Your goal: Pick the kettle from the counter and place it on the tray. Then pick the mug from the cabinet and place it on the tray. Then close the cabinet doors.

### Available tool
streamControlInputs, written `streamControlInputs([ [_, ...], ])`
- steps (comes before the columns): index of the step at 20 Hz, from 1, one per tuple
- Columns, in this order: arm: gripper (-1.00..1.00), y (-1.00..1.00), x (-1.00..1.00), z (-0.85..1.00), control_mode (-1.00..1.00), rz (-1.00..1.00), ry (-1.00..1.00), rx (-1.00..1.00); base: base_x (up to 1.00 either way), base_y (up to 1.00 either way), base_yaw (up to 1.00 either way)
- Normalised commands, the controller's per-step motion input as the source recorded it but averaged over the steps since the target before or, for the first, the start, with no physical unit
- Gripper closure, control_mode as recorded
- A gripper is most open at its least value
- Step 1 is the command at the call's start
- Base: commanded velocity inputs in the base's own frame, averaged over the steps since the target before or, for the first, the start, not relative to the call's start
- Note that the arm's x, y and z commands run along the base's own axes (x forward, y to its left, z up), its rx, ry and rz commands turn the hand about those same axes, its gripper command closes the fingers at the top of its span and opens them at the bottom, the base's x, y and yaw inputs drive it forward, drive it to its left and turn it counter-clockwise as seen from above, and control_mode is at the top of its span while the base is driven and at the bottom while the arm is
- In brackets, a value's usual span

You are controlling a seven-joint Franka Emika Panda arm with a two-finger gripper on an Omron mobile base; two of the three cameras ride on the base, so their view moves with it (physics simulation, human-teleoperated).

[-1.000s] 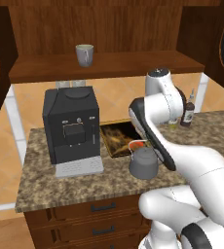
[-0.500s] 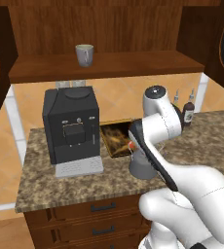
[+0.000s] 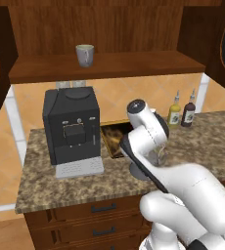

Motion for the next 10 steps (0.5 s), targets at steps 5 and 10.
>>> streamControlInputs([
  [5, -1.0, -0.01, 0.34, -0.2, -1.0, 0.01, 0.2, -0.11, 0.0, 0.0, 0.0],
  [10, -1.0, 0.0, 0.32, -0.22, -1.0, 0.03, 0.17, -0.1, 0.0, 0.0, 0.0],
])
